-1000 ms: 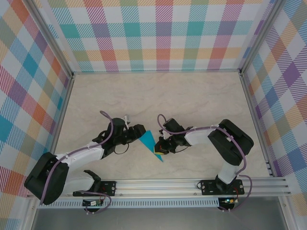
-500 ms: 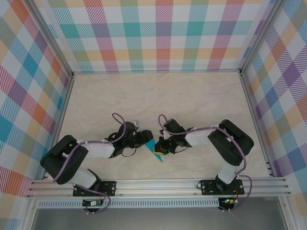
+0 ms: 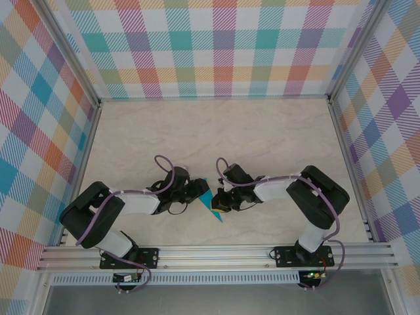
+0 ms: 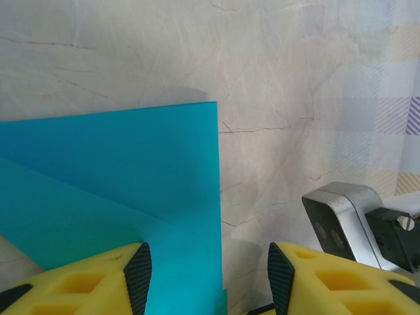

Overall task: Fold a paper plane with a square sheet of paper (pick it up from the middle)
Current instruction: Fold the wing for the fifth time at the center of the table.

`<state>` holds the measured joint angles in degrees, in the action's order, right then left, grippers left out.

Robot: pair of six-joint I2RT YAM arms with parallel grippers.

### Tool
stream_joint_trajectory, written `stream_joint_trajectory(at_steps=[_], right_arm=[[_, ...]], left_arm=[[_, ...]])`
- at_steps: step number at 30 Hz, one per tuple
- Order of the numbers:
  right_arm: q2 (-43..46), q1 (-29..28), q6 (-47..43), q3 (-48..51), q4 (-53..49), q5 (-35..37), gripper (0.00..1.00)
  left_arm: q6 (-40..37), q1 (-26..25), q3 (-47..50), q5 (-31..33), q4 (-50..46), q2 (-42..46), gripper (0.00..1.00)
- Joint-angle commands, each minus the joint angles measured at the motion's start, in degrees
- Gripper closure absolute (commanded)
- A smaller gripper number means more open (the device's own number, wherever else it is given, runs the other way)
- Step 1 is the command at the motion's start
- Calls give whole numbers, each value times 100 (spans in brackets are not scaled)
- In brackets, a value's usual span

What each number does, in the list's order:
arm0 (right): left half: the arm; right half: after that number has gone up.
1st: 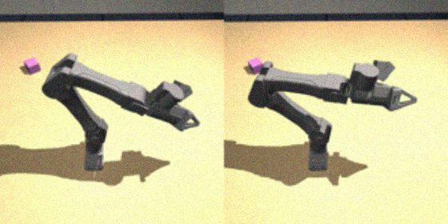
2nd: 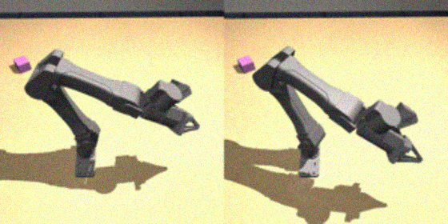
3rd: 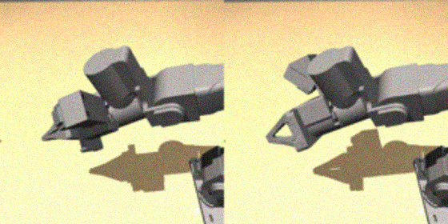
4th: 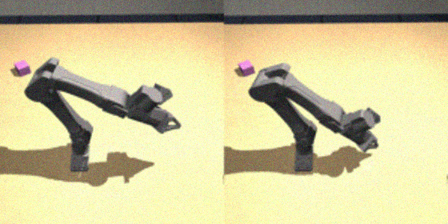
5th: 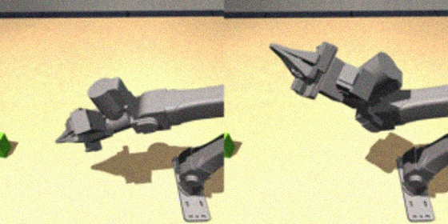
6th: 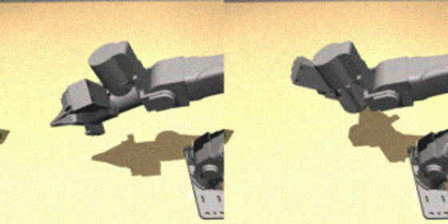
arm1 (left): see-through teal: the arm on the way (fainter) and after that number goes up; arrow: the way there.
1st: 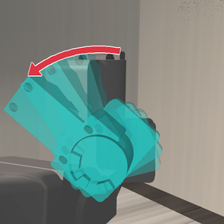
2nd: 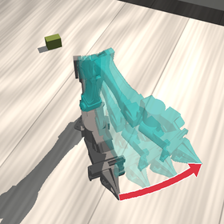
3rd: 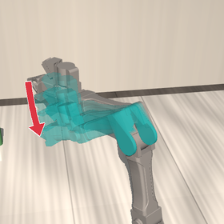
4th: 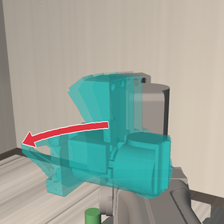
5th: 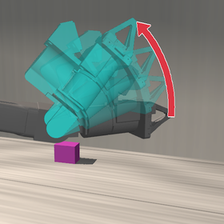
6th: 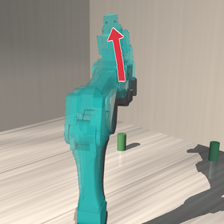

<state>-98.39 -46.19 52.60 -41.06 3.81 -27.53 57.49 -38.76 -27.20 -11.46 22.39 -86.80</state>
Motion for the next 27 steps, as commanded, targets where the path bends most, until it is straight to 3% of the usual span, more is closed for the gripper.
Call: stream_joint_trajectory(at_steps=[1, 12, 27], right_arm=[[148, -47, -188, -76, -331, 76, 93], [-113, -188, -366, -275, -154, -323, 87], [856, -251, -560, 1395, -654, -235, 87]], left_arm=[[-2, 36, 92, 447, -533, -472, 48], [-4, 31, 5, 404, -595, -574, 49], [-10, 29, -58, 404, -673, -627, 49]])
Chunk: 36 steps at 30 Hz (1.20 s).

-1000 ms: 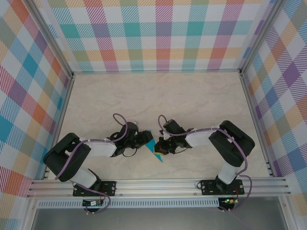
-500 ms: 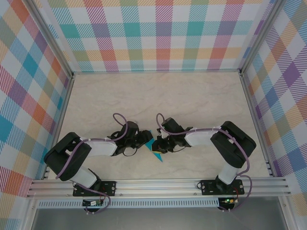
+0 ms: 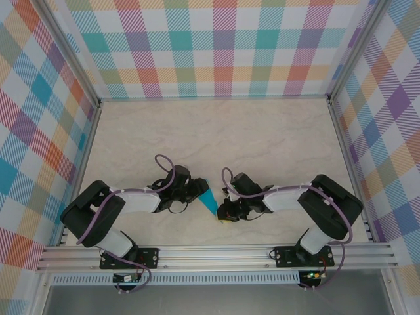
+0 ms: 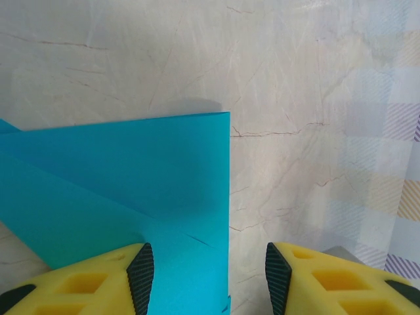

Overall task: Fold a paper plane with a square sheet of paper (pick it up from the middle)
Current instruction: Fold the wing for the fifth time at the center of the table, then move a paper plane to the center of the table.

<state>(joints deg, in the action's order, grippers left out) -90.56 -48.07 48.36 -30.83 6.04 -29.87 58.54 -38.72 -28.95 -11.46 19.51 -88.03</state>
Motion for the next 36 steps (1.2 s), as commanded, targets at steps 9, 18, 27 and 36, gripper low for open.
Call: stream_joint_trajectory(at_steps=[9, 18, 27, 36], right_arm=[[1380, -53, -280, 181, -2059, 1042, 78], [1882, -19, -220, -443, -2940, 3079, 62], [1712, 448, 416, 1, -1436, 2297, 58], [1546, 554, 101, -166, -1467, 2051, 55]], left_arm=[[-284, 0, -123, 236, -582, -257, 46], [-449, -288, -1685, 1507, -4357, 1168, 24], [249, -848, -2252, 1994, -5574, 929, 20], [340, -999, -2662, 2023, -5583, 62, 21]])
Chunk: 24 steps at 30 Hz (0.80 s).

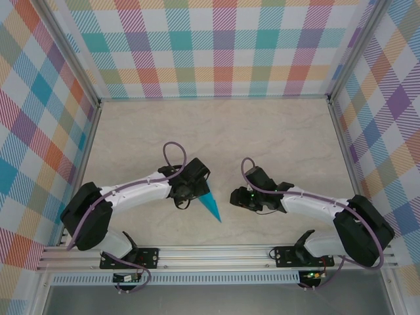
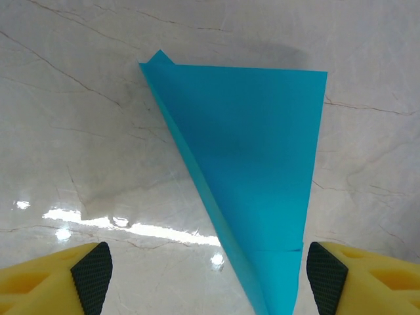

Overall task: Fold a paper plane with a square sheet of paper (pick it up from the middle)
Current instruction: Move a paper plane to the center of the table.

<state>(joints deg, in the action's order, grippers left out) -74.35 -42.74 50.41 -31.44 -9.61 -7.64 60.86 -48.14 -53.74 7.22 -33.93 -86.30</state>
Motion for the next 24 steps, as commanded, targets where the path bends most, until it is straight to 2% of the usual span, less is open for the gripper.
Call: stream_joint_trajectory(at_steps=[1, 10, 19, 24], right_arm=[[-115, 20, -157, -152, 66, -189, 54], [-586, 20, -383, -610, -3, -513, 52], [-1350, -15, -435, -1099, 226, -1048, 49], [-1679, -57, -524, -1374, 267, -1218, 47]], left_arm=[[125, -60, -168, 149, -207, -157, 21], [271, 163, 367, -269, 427, -136, 33], [623, 380, 1348, -340, 958, 706, 48], [620, 403, 1541, -381, 1115, 974, 49]])
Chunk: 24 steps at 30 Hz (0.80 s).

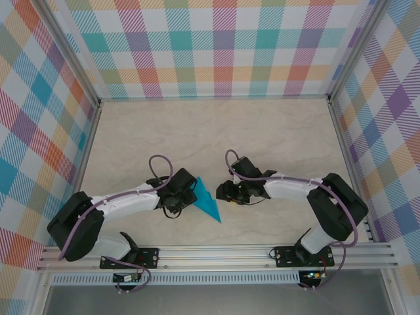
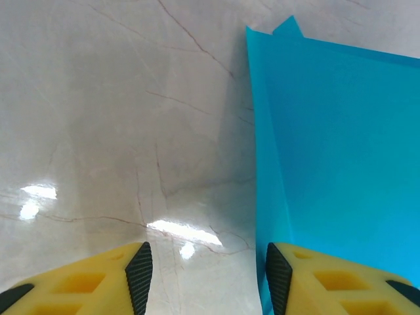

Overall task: Fold a paper plane with a square sheet of paper (pick it up from the middle)
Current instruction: Move a paper plane to the center of the table.

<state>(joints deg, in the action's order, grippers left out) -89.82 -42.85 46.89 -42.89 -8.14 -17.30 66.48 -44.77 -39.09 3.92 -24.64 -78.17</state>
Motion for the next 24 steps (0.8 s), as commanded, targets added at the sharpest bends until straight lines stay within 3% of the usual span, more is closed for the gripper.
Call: stream_joint_trajectory(at_steps=[1, 14, 19, 24], right_arm=[[-181, -57, -180, -275, 124, -280, 46], [-707, -243, -551, -722, 312, -1068, 43], [-858, -388, -634, -894, 106, -906, 43], [-566, -408, -630, -846, -195, -223, 42]], left_arm=[[43, 66, 77, -41, 162, 174, 49], [83, 75, 233, -17, 187, 225, 50], [102, 76, 279, -34, 238, 245, 51], [99, 74, 304, -41, 229, 255, 52]])
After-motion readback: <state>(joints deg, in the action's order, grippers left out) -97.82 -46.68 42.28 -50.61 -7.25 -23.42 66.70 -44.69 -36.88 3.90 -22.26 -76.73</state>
